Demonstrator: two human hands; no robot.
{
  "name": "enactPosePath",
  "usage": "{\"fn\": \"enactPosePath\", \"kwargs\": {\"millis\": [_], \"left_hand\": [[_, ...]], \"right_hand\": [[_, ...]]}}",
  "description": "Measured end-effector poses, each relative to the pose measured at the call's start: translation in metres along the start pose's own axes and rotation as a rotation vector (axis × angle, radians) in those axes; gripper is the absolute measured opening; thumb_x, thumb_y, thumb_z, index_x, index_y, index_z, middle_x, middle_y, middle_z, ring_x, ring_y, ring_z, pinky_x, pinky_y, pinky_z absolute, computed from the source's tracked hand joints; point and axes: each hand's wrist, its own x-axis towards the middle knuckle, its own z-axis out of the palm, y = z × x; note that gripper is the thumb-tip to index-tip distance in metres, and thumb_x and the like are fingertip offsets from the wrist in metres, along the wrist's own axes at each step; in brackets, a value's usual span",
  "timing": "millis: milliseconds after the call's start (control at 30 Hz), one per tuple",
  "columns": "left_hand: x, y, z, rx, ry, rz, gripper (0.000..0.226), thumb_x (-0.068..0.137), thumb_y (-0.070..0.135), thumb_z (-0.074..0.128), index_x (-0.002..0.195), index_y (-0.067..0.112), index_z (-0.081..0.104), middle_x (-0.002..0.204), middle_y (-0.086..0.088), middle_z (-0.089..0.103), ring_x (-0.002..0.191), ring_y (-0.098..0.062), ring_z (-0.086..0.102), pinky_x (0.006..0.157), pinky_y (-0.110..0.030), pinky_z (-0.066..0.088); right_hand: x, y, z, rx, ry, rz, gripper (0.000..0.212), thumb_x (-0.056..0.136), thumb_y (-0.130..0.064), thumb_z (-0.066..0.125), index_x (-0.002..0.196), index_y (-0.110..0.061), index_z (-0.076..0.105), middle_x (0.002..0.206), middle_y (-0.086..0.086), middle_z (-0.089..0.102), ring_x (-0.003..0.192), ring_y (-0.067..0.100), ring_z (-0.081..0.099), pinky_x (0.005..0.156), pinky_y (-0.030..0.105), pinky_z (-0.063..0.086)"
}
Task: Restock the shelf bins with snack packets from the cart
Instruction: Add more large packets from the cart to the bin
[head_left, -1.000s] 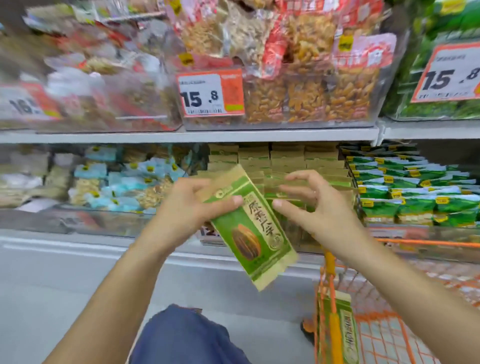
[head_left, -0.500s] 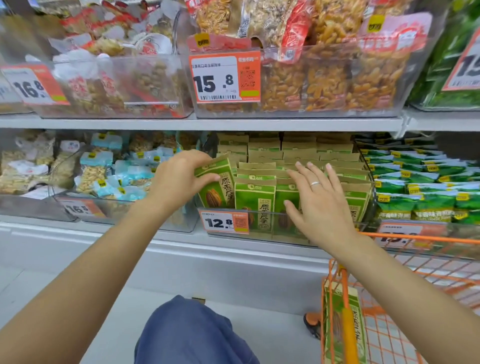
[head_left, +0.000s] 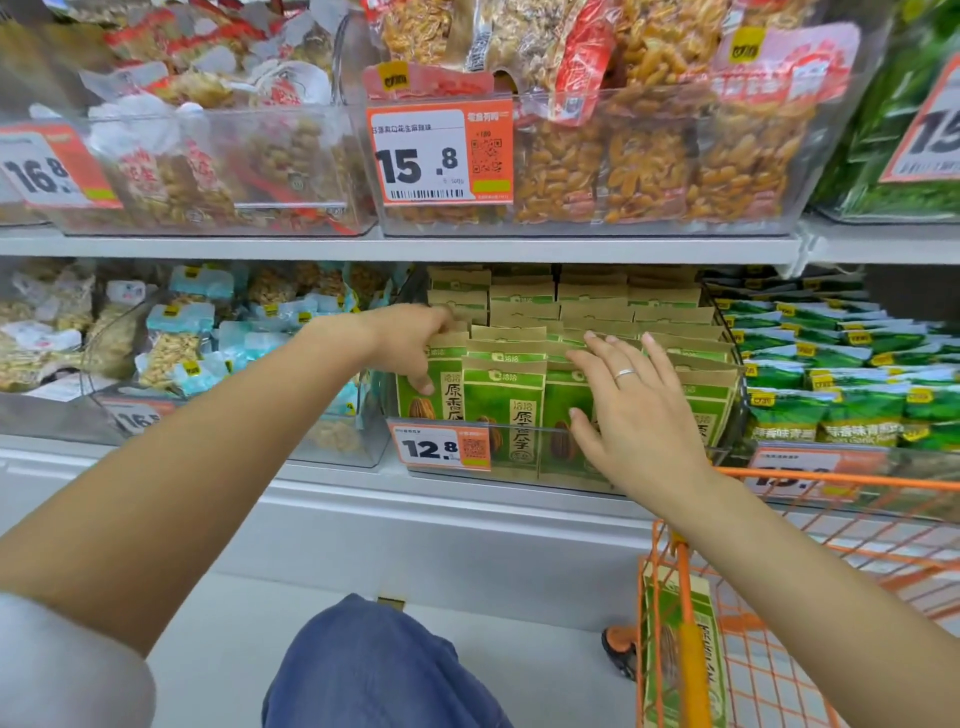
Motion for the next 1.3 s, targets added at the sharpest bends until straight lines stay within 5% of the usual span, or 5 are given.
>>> {"fn": "enactPosePath", "kwargs": {"millis": [600, 900, 1067, 1167, 1300], "left_hand": [[-0.025, -0.008, 0.040, 0.413, 0.414, 0.135, 0.106, 0.072, 0.044, 0.079, 0.150, 0.016, 0.014, 0.124, -0.010, 0.048, 0.109, -0.028, 0.050, 0.092, -0.037, 0.042], [-0.013, 0.002, 0.008, 0.287, 0.183, -0.035, 0.114, 0.067, 0.067, 0.071, 0.153, 0.020, 0.013, 0.153, -0.014, 0.029, 0.139, -0.034, 0.030, 0.116, -0.048, 0.017], [-0.058, 0.015, 0.008, 0.233, 0.564, -0.029, 0.074, 0.080, 0.042, 0.074, 0.138, 0.005, 0.047, 0.130, -0.022, 0.055, 0.120, -0.041, 0.048, 0.103, -0.050, 0.038], [-0.083, 0.069, 0.039, -0.085, 0.876, 0.177, 0.031, 0.093, 0.028, 0.058, 0.116, 0.009, 0.063, 0.110, -0.014, 0.066, 0.103, -0.035, 0.056, 0.089, -0.044, 0.042], [-0.072, 0.164, 0.101, -0.370, 0.490, 0.444, 0.053, 0.091, 0.056, 0.038, 0.128, 0.024, 0.057, 0.129, 0.004, 0.058, 0.122, -0.016, 0.050, 0.100, -0.039, 0.044]], "right_hand": [[-0.003, 0.002, 0.006, 0.001, 0.013, -0.008, 0.054, 0.076, -0.022, 0.070, 0.126, -0.008, 0.057, 0.133, 0.014, 0.056, 0.123, 0.032, 0.052, 0.113, 0.042, 0.017], [-0.008, 0.013, -0.021, 0.191, -0.080, -0.046, 0.052, 0.091, -0.028, 0.057, 0.140, -0.016, 0.044, 0.150, 0.008, 0.038, 0.142, 0.025, 0.029, 0.118, 0.033, 0.004], [-0.069, 0.071, -0.068, 0.340, 0.045, -0.094, 0.033, 0.093, -0.033, 0.047, 0.111, -0.014, 0.066, 0.105, -0.001, 0.069, 0.099, 0.016, 0.062, 0.085, 0.033, 0.049], [-0.112, 0.111, -0.069, 0.285, -0.136, -0.082, 0.031, 0.094, -0.035, 0.044, 0.092, -0.018, 0.071, 0.072, -0.008, 0.069, 0.062, 0.010, 0.065, 0.052, 0.029, 0.051], [-0.148, 0.139, -0.028, -0.016, -0.897, 0.040, 0.031, 0.097, -0.042, 0.042, 0.118, -0.029, 0.060, 0.103, -0.008, 0.070, 0.093, 0.015, 0.065, 0.073, 0.030, 0.051]]}}
